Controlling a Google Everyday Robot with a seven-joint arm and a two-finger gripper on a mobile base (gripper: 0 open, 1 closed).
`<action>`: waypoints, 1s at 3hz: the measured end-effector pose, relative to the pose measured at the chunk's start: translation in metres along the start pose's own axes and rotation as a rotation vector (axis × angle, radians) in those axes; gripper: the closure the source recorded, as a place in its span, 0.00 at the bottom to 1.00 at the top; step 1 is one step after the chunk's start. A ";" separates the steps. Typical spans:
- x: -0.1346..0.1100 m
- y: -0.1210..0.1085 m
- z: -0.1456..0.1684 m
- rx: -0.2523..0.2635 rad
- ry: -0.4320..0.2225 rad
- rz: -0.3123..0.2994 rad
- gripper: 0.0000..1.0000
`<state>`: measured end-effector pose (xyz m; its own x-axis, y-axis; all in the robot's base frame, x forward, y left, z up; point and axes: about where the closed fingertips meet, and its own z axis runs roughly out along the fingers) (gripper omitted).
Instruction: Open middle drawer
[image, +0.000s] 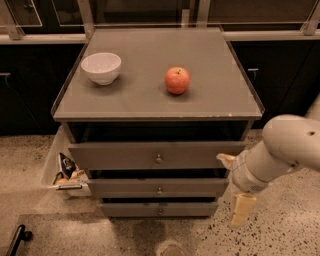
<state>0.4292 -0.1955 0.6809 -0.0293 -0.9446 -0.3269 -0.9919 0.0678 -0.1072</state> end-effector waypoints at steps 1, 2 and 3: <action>0.012 0.006 0.069 -0.005 -0.019 -0.014 0.00; 0.024 0.004 0.126 0.019 -0.063 -0.040 0.00; 0.032 -0.003 0.170 0.056 -0.109 -0.079 0.00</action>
Offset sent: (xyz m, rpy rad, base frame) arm 0.0232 0.0248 -0.1949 0.1056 -0.0793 0.0704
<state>0.4518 -0.1713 0.5106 0.0652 -0.9076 -0.4148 -0.9821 0.0152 -0.1878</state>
